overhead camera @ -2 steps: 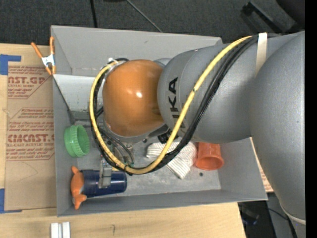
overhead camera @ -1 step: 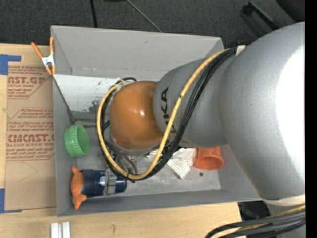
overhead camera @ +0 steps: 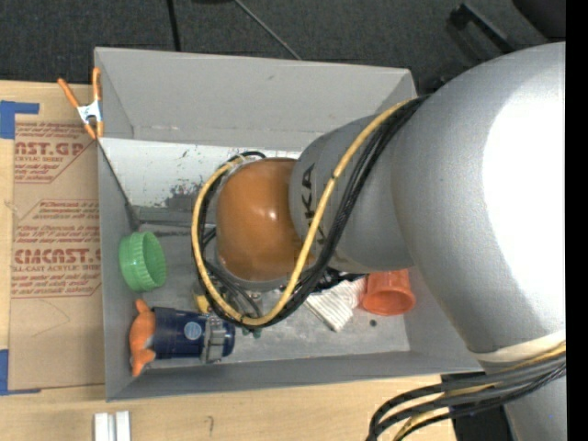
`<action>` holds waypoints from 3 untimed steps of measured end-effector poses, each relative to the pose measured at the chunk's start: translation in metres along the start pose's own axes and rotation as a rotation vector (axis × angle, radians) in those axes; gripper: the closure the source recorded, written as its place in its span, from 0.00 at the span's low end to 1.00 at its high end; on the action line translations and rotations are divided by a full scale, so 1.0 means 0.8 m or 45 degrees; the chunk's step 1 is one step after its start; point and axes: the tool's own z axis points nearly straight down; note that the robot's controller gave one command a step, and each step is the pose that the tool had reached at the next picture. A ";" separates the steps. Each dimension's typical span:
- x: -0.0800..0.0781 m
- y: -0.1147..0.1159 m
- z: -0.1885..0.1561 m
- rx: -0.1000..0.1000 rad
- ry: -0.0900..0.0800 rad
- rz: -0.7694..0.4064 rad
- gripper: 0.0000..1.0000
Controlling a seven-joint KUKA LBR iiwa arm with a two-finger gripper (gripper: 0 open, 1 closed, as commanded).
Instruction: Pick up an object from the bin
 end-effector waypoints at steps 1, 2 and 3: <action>0.000 0.002 0.015 -0.003 -0.007 -0.116 0.00; 0.007 0.006 0.038 -0.008 -0.016 -0.141 0.00; 0.004 0.025 0.043 -0.003 -0.017 -0.244 0.00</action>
Offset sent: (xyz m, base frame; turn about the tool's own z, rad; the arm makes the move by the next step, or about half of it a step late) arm -0.0096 0.0046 -0.0355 -0.0988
